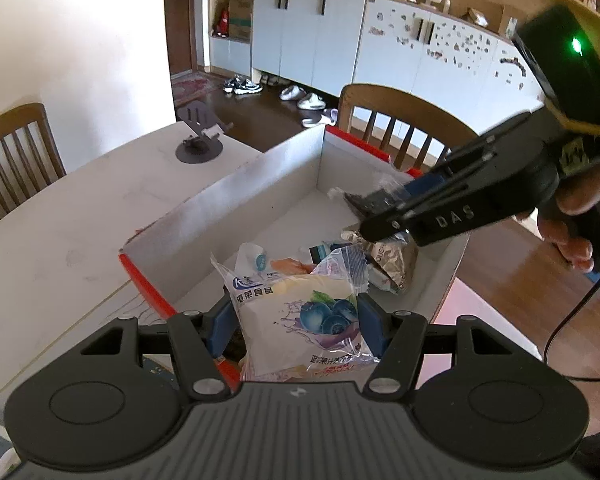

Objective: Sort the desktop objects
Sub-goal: 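Lower both tools into the shoebox and open them to release the packets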

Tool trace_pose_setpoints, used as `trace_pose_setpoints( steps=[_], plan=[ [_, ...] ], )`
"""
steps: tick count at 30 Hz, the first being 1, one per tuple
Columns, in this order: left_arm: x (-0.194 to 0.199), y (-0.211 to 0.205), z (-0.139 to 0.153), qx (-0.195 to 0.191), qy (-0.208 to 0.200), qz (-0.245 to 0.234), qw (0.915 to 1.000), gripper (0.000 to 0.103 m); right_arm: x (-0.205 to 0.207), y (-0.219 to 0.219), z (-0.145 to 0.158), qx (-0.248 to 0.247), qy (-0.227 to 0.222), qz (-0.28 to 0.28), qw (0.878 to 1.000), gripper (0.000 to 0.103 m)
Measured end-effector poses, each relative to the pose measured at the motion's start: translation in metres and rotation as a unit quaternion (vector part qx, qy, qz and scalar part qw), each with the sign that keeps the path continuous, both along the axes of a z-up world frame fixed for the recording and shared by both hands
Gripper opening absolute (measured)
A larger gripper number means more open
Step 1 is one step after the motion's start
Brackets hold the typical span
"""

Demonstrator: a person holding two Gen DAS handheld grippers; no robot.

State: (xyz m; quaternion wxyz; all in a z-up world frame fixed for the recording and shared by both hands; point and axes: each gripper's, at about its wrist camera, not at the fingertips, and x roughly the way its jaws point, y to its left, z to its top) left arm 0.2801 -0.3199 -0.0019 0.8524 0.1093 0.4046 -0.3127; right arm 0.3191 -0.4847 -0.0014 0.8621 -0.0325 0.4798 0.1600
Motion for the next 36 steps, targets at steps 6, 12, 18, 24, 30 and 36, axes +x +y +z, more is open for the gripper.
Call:
trace_pose_setpoints(
  steps=[6,12,18,24,30,36],
  plan=[
    [0.008,-0.015,-0.014,0.024,0.003,-0.003,0.9997,0.063,0.017,0.005,-0.01,-0.009,0.006,0.004,1.0,0.036],
    [0.01,-0.03,-0.023,0.044,-0.007,-0.02,0.9988,0.063,0.039,0.012,-0.029,-0.025,0.013,0.005,1.0,0.036],
    [0.02,-0.038,-0.03,0.041,0.007,-0.017,0.999,0.063,0.053,0.019,-0.05,-0.039,0.025,0.007,0.999,0.036],
    [0.036,-0.045,-0.037,0.037,0.023,-0.006,0.999,0.063,0.067,0.025,-0.064,-0.047,0.033,0.003,0.998,0.036],
    [0.048,-0.045,-0.046,0.044,0.035,0.011,0.9983,0.063,0.078,0.028,-0.076,-0.049,0.04,-0.002,0.998,0.036],
    [0.05,-0.046,-0.052,0.053,0.036,0.007,0.9979,0.063,0.085,0.029,-0.084,-0.046,0.046,-0.006,0.998,0.036]
  ],
)
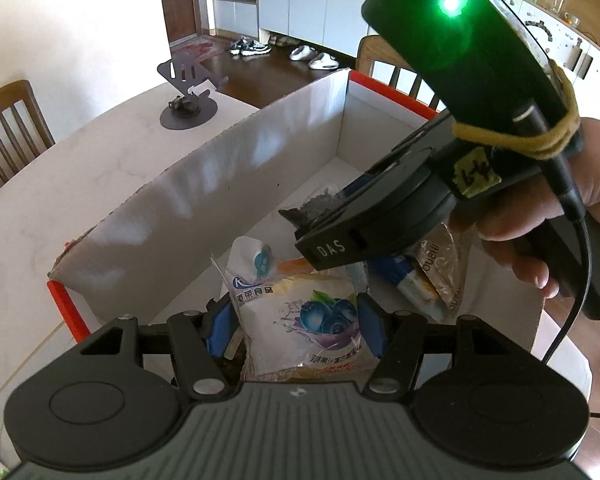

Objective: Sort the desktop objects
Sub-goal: 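Lower both tools into the shoebox and open them to release the packets, then withdraw both tools from the shoebox back toward the table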

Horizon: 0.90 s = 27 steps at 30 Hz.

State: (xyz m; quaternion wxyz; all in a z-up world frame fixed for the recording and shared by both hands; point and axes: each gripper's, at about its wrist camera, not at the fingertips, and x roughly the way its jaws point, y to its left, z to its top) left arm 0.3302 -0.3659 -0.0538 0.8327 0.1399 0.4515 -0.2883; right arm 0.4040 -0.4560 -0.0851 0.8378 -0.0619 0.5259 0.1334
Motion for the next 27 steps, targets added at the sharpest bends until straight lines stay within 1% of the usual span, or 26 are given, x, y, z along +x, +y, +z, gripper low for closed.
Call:
trace_pose_setpoints(
  steps=[4,11,13,15,18,20,23,24,25,27],
  plan=[
    [0.002,0.0,-0.001,-0.001,0.006,-0.001,1.0,0.063,0.002,0.001,-0.004,-0.007,0.007,-0.004,1.0,0.037],
    [0.005,0.003,-0.002,-0.014,0.019,-0.001,0.9997,0.065,0.005,-0.006,-0.006,0.003,0.021,-0.015,1.0,0.041],
    [0.004,0.004,-0.002,-0.016,0.021,-0.001,0.9997,0.069,0.004,-0.007,-0.003,0.005,0.02,-0.017,1.0,0.046],
    [0.003,0.006,-0.001,-0.022,0.023,0.0,0.9995,0.069,0.003,-0.008,-0.001,0.008,0.019,-0.016,1.0,0.046],
    [0.0,0.009,0.002,-0.031,0.026,0.002,0.9992,0.077,0.0,-0.01,0.004,0.009,0.017,-0.015,1.0,0.047],
    [-0.003,0.009,0.005,-0.031,0.022,0.0,0.9993,0.078,-0.002,-0.012,0.007,0.012,0.016,-0.016,1.0,0.047],
    [-0.007,0.01,0.01,-0.034,0.017,-0.002,0.9993,0.08,-0.005,-0.015,0.014,0.017,0.011,-0.018,1.0,0.052],
    [-0.009,0.011,0.012,-0.036,0.015,-0.001,0.9992,0.082,-0.007,-0.017,0.016,0.018,0.009,-0.019,1.0,0.059],
    [-0.011,0.013,0.015,-0.038,0.013,0.0,0.9992,0.082,-0.009,-0.018,0.019,0.021,0.005,-0.02,1.0,0.062],
    [-0.014,0.013,0.018,-0.041,0.009,0.0,0.9991,0.082,-0.013,-0.022,0.025,0.024,-0.001,-0.02,1.0,0.062]
  ],
)
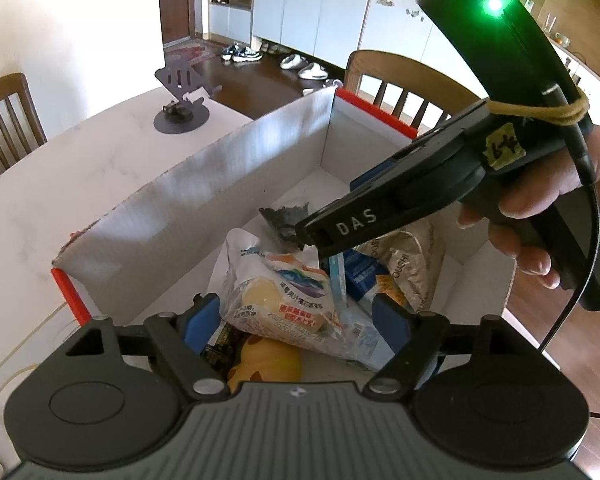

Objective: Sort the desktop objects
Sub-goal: 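Withdraw both tools from the shoebox back toward the table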

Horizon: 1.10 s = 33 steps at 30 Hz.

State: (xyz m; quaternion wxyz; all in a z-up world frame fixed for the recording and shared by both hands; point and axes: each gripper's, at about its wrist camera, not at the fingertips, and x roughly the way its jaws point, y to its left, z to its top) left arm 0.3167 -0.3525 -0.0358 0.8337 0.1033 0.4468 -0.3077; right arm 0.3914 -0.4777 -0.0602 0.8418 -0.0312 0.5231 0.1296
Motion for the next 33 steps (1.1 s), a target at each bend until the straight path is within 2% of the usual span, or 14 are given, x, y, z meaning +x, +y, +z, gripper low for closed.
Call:
trace_pose_setpoints(
  steps=[5,7,11,16,23,33],
  plan=[
    [-0.004,0.003,0.007,-0.006,-0.009,0.006,0.9999,0.085,-0.007,-0.005,0.009,0.005,-0.006,-0.003,1.0,0.063],
    [-0.008,0.004,0.01,-0.01,-0.011,0.006,0.9999,0.091,-0.009,-0.006,0.011,0.009,-0.009,-0.004,1.0,0.063],
    [-0.02,0.005,0.018,-0.017,-0.028,0.006,0.9994,0.096,-0.012,-0.006,0.017,0.02,-0.018,-0.003,1.0,0.063],
    [-0.027,0.009,0.025,-0.031,-0.033,0.01,0.9989,0.102,-0.022,-0.006,0.026,0.028,-0.03,-0.005,0.999,0.069],
    [-0.052,0.024,0.033,-0.04,-0.052,0.033,0.9973,0.103,-0.039,-0.009,0.034,0.035,-0.037,0.001,0.999,0.072],
    [-0.089,0.059,0.046,-0.066,-0.056,0.08,0.9931,0.103,-0.072,0.002,0.057,0.057,-0.056,0.03,0.996,0.073]
  ],
)
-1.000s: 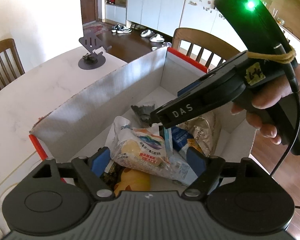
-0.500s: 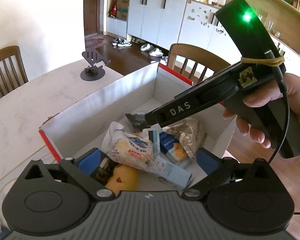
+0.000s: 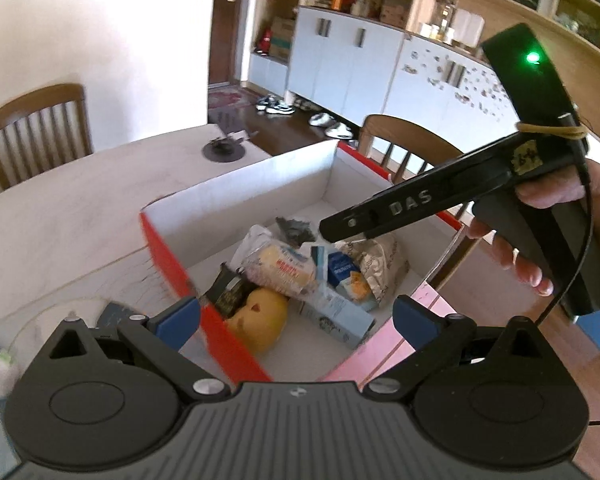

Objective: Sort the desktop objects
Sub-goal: 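Withdraw both tools from the shoebox back toward the table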

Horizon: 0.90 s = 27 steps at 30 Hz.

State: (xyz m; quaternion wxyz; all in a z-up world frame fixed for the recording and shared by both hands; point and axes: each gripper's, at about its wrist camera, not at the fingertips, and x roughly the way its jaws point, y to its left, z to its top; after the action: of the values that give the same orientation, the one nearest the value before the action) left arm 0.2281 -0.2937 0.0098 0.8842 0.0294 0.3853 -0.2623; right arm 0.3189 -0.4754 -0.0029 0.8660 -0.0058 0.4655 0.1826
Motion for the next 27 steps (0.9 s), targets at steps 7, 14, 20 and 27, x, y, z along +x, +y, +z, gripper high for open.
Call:
trace_pose_setpoints(
  steps=[7,14,20,27],
  plan=[
    [-0.022,0.028,0.009,-0.021,0.005,0.025,0.9995,0.103,-0.022,0.021,0.019,0.016,-0.013,0.018,1.0,0.073],
    [-0.05,0.055,0.017,-0.017,-0.01,0.021,0.9996,0.103,-0.037,0.049,0.031,0.017,-0.021,0.031,0.999,0.073],
    [-0.062,0.089,0.018,-0.016,-0.007,0.025,0.9995,0.103,-0.048,0.082,0.039,0.012,-0.025,0.045,0.999,0.073],
    [-0.073,0.134,0.015,-0.004,-0.005,0.028,0.9996,0.103,-0.055,0.134,0.041,0.008,-0.021,0.068,0.997,0.073]
  ],
)
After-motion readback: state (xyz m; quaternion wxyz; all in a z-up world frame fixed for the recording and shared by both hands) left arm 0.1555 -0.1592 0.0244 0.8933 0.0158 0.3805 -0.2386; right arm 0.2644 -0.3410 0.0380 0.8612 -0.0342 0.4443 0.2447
